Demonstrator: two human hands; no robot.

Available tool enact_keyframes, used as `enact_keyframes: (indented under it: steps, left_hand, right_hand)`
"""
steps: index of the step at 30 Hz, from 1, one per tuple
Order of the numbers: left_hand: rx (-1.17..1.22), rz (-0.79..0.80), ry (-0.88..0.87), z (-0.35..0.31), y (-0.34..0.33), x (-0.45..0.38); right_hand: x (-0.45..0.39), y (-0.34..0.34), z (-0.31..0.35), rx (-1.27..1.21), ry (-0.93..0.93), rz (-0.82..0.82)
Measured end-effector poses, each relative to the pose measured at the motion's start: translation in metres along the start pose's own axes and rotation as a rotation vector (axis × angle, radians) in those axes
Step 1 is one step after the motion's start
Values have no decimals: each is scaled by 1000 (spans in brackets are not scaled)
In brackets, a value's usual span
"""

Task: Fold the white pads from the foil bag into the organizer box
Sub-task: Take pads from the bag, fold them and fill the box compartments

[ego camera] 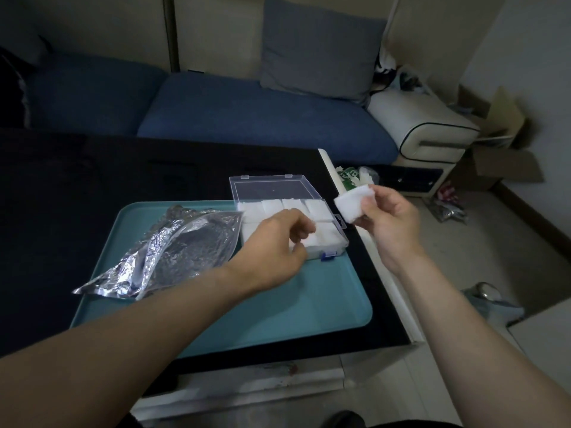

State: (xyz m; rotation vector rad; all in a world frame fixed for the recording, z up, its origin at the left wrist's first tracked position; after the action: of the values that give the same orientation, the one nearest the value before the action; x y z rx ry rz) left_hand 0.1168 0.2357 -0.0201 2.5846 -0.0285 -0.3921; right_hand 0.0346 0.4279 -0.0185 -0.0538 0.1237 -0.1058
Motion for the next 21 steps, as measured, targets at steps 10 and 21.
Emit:
enact_keyframes:
  steps: [10, 21]
  left_hand:
    - [-749, 355, -163, 26, -21, 0]
    - [-739, 359, -165, 27, -21, 0]
  right_hand:
    - [-13, -22, -33, 628, 49, 110]
    - [-11, -38, -42, 1203, 276, 49]
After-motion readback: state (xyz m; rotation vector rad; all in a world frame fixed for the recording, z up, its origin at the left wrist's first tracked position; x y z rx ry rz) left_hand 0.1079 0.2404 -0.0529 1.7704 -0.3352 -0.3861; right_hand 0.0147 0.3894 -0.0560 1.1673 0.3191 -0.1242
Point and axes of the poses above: each hand's wrist, its own x-axis away from the middle knuckle, its own y-axis out of the back of the hand, z = x × y, the point moved 3 cm from there along -x, towards the middle knuckle, and after that the axes turned 4 degrees about x, right-handed, at the moved point
